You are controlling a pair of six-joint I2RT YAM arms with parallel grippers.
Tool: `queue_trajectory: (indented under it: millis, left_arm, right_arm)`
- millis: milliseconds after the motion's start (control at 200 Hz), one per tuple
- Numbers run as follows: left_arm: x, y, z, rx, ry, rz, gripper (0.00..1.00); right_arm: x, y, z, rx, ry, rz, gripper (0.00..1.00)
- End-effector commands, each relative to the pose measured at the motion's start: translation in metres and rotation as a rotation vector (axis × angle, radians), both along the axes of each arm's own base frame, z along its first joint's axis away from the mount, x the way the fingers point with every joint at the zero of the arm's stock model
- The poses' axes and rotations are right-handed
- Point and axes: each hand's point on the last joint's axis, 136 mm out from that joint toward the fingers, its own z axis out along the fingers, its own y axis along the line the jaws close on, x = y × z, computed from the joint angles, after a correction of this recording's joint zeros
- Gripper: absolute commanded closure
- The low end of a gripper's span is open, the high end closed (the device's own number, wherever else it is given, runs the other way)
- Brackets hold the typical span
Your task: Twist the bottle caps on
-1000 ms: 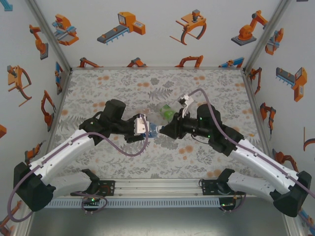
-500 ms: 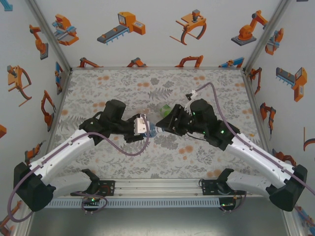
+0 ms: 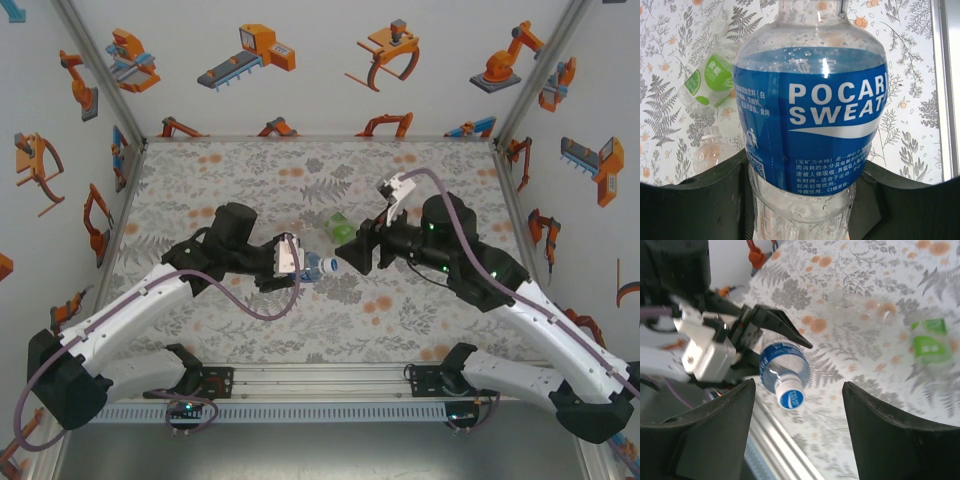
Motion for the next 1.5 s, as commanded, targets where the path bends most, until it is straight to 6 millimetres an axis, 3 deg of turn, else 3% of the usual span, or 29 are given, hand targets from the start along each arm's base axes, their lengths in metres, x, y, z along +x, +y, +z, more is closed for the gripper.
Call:
queue_trajectory:
  millis: [0, 260, 1011, 1172, 1247, 1307, 1402, 1497]
  left_arm:
    - [-0.005, -0.004, 0.016, -0.048, -0.032, -0.041, 1.00]
    - [-0.009, -0.004, 0.016, -0.063, -0.034, -0.061, 1.00]
    - [-0.014, -0.005, 0.019, -0.073, -0.029, -0.084, 1.00]
    - [-0.013, -0.005, 0.020, -0.075, -0.033, -0.081, 1.00]
    - [-0.013, -0.004, 0.020, -0.074, -0.033, -0.077, 1.00]
    - [-0.011, -0.004, 0.020, -0.073, -0.035, -0.069, 1.00]
    - [-0.007, -0.004, 0.018, -0.066, -0.040, -0.050, 1.00]
    - [-0.003, -0.005, 0.017, -0.060, -0.044, -0.033, 1.00]
  right_arm:
    - [-0.033, 0.012, -0.003, -0.104, -0.330, 0.299, 0.40]
    - [-0.057, 0.020, -0.023, -0.100, -0.598, 0.488, 0.40]
    - [-0.050, 0.034, -0.038, -0.048, -0.535, 0.493, 0.64]
    - [-0.035, 0.034, -0.040, -0.004, -0.341, 0.368, 0.75]
    - [-0.018, 0.032, -0.038, 0.071, -0.153, 0.225, 0.84]
    - [0.001, 0.026, -0.041, 0.144, 0.046, 0.061, 0.86]
    - [0.027, 0.008, -0.062, 0.230, 0.406, -0.239, 0.92]
    - [0.030, 0.002, -0.088, 0.317, 0.723, -0.408, 0.92]
